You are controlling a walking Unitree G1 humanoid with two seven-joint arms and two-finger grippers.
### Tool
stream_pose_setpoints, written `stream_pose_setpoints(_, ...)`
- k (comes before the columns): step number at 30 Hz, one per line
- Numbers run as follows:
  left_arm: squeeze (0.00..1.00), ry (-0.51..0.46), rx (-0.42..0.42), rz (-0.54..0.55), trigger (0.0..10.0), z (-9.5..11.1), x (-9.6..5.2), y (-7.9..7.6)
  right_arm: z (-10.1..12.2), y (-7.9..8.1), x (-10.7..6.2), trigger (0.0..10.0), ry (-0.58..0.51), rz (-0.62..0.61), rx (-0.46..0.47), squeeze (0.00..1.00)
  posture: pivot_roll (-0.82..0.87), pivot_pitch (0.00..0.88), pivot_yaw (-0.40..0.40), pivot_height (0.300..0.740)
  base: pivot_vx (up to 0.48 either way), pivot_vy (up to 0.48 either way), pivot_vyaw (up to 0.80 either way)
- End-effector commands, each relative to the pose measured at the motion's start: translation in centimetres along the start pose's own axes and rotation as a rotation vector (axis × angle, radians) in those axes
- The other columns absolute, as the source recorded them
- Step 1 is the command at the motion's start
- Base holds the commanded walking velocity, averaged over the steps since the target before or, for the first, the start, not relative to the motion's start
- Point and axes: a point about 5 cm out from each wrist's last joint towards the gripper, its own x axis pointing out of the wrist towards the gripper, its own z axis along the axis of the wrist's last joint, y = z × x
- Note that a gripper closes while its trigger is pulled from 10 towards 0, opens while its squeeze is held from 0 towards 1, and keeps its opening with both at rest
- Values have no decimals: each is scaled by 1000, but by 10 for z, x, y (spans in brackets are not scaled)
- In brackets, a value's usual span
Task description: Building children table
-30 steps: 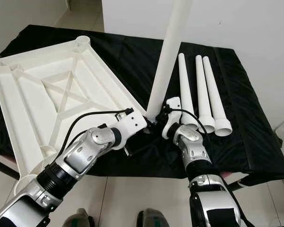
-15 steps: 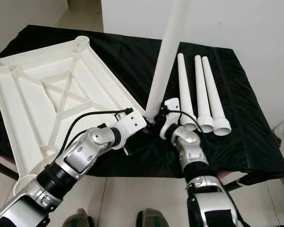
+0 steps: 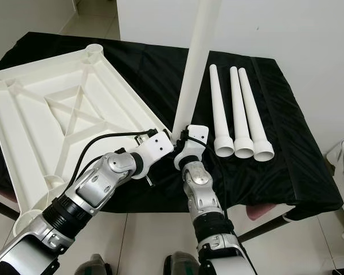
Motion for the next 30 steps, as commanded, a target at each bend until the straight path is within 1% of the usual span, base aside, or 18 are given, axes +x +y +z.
stream_pose_setpoints(1, 0, 69, -6, -132, 10000, -15, 6, -26, -10, -45, -7, 0, 67, -285, -1, 0, -58, 0, -36, 740, 0, 0, 0)
stream_pose_setpoints(3, 0, 70, -4, -131, 10000, -15, 7, -26, -10, -44, -9, 0, 73, -282, -10, 0, -58, 0, -40, 740, 0, 0, 0)
stream_pose_setpoints(4, 0, 69, -4, -131, 10000, -15, 7, -26, -9, -41, -8, 10000, 70, -264, -12, 0, -58, 0, -40, 740, 0, 0, 0)
stream_pose_setpoints(10, 0, 68, -6, -131, 10000, -15, 7, -27, -6, -38, -7, 10000, 64, -247, -7, 0, -61, 0, -40, 740, 0, 0, 0)
stream_pose_setpoints(11, 0, 68, -7, -131, 10000, -14, 7, -27, -3, -39, -6, 10000, 49, -222, 4, 1000, -61, 0, -42, 740, 0, 0, 0)
stream_pose_setpoints(12, 0, 68, -7, -131, 10000, -14, 7, -27, -3, -39, -6, 10000, 49, -222, 4, 1000, -61, 0, -42, 740, 0, 0, 0)
stream_pose_setpoints(15, 0, 66, -6, -132, 10000, -14, 8, -26, 5, -45, -3, 10000, 7, -123, 21, 1000, -63, 0, -40, 740, 0, 0, 0)
stream_pose_setpoints(18, 0, 66, -5, -133, 10000, -14, 8, -26, 8, -48, -3, 10000, -11, -105, 19, 1000, -62, 0, -40, 740, 0, 0, 0)
stream_pose_setpoints(20, 0, 66, -5, -133, 10000, -14, 8, -26, 11, -51, 0, 10000, -30, 3, 27, 1000, -63, 0, -32, 740, 0, 0, 0)
stream_pose_setpoints(22, 0, 66, -5, -133, 10000, -14, 8, -26, 12, -51, 1, 10000, -36, 47, 32, 1000, -63, 0, -32, 740, 0, 0, 0)
stream_pose_setpoints(23, 0, 66, -5, -133, 10000, -14, 8, -26, 12, -51, 1, 10000, -36, 47, 32, 1000, -63, 0, -32, 740, 0, 0, 0)
stream_pose_setpoints(24, 0, 66, -4, -134, 10000, -14, 8, -26, 12, -50, 3, 10000, -20, 144, 34, 1000, -65, 0, -27, 740, 0, 0, 0)
stream_pose_setpoints(25, 0, 67, -3, -135, 10000, -14, 8, -25, 11, -49, 3, 10000, -8, 206, 36, 1000, -65, 0, -27, 740, 0, 0, 0)
stream_pose_setpoints(26, 0, 67, -3, -135, 10000, -14, 8, -25, 11, -49, 3, 10000, -8, 206, 36, 1000, -65, 0, -27, 740, 0, 0, 0)
stream_pose_setpoints(27, 0, 67, -3, -136, 10000, -14, 8, -25, 11, -49, 3, 10000, 1, 241, 36, 1000, -65, 0, -27, 740, 0, 0, 0)
stream_pose_setpoints(28, 0, 67, 0, -137, 10000, -14, 8, -25, 12, -48, 4, 10000, 0, 302, 24, 0, -64, 0, -27, 740, 0, 0, 0)
stream_pose_setpoints(29, 0, 67, 0, -137, 10000, -14, 8, -25, 12, -48, 4, 10000, 0, 302, 24, 0, -64, 0, -27, 740, 0, 0, 0)
stream_pose_setpoints(30, 0, 67, 3, -138, 10000, -14, 8, -25, 13, -47, 4, 10000, -3, 336, 14, 0, -64, 0, -27, 740, 0, 0, 0)
